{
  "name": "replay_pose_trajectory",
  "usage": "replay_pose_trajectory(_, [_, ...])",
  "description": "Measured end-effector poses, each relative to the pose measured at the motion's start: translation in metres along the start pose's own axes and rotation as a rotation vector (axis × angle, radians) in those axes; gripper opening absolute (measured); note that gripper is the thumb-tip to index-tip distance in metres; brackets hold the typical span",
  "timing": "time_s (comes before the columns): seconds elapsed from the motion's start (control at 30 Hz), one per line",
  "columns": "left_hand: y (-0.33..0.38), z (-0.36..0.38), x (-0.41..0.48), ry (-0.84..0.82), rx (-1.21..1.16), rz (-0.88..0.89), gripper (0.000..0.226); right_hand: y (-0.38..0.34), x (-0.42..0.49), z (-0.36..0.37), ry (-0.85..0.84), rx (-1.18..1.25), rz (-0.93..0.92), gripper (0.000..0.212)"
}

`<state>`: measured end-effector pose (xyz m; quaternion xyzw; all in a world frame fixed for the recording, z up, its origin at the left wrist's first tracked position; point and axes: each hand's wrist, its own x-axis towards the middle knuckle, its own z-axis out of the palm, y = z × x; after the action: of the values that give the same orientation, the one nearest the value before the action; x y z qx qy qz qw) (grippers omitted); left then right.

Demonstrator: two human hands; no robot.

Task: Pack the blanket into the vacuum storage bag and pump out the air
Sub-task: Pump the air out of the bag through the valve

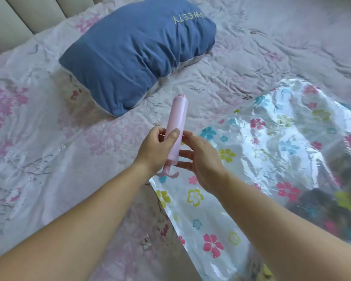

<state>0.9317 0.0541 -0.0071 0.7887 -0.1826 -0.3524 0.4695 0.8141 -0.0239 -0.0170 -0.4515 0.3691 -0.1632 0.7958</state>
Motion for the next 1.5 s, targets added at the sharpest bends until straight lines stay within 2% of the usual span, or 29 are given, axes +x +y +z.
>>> replay_pose_trajectory(0.1, [0.027, 0.058, -0.046, -0.107, -0.024, 0.041, 0.039, -0.019, -0.058, -0.052, 0.099, 0.005, -0.035, 0.028])
replay_pose_trajectory(0.3, [0.052, 0.199, -0.164, -0.387, -0.153, -0.074, 0.02, -0.033, -0.213, -0.179, 0.358, 0.026, -0.062, 0.028])
replay_pose_trajectory(0.43, [0.06, 0.289, -0.247, -0.641, -0.163, -0.205, 0.024, -0.031, -0.319, -0.261, 0.515, 0.04, -0.082, 0.027])
replay_pose_trajectory(0.6, [0.064, 0.374, -0.322, -0.892, -0.124, -0.305, 0.032, -0.025, -0.415, -0.334, 0.564, 0.061, -0.051, 0.035])
replay_pose_trajectory(0.67, [0.066, 0.397, -0.344, -0.936, -0.121, -0.362, 0.032, -0.019, -0.446, -0.357, 0.579, 0.001, -0.042, 0.028])
replay_pose_trajectory(0.73, [0.068, 0.417, -0.363, -0.933, -0.125, -0.419, 0.033, -0.018, -0.47, -0.375, 0.572, -0.069, -0.04, 0.044])
replay_pose_trajectory(0.77, [0.07, 0.426, -0.371, -0.927, -0.131, -0.446, 0.035, -0.018, -0.478, -0.381, 0.584, -0.1, -0.048, 0.044])
replay_pose_trajectory(0.87, [0.079, 0.452, -0.385, -0.895, -0.194, -0.542, 0.042, -0.033, -0.494, -0.402, 0.694, -0.248, -0.11, 0.032])
replay_pose_trajectory(0.93, [0.088, 0.464, -0.384, -0.906, -0.148, -0.555, 0.05, -0.05, -0.495, -0.421, 0.753, -0.392, -0.101, 0.027])
replay_pose_trajectory(0.97, [0.092, 0.468, -0.378, -0.901, -0.05, -0.506, 0.052, -0.061, -0.493, -0.43, 0.757, -0.455, -0.087, 0.027])
replay_pose_trajectory(1.03, [0.099, 0.473, -0.363, -0.815, 0.161, -0.296, 0.05, -0.082, -0.488, -0.445, 0.752, -0.537, -0.095, 0.024])
replay_pose_trajectory(1.13, [0.106, 0.473, -0.334, -0.605, 0.424, 0.205, 0.026, -0.107, -0.476, -0.461, 0.781, -0.637, -0.117, 0.016])
replay_pose_trajectory(1.17, [0.108, 0.472, -0.324, -0.604, 0.45, 0.344, 0.016, -0.113, -0.47, -0.465, 0.783, -0.682, -0.106, 0.015])
replay_pose_trajectory(1.2, [0.109, 0.472, -0.316, -0.667, 0.443, 0.435, 0.014, -0.119, -0.464, -0.467, 0.783, -0.734, -0.092, 0.016])
replay_pose_trajectory(1.27, [0.11, 0.477, -0.305, -0.879, 0.378, 0.465, 0.033, -0.128, -0.452, -0.47, 0.779, -0.817, -0.091, 0.017])
replay_pose_trajectory(1.33, [0.113, 0.482, -0.302, -1.007, 0.337, 0.502, 0.045, -0.136, -0.443, -0.472, 0.775, -0.856, -0.118, 0.019])
replay_pose_trajectory(1.5, [0.117, 0.485, -0.293, -0.961, 0.27, 0.572, 0.052, -0.149, -0.43, -0.474, 0.739, -0.908, -0.211, 0.024])
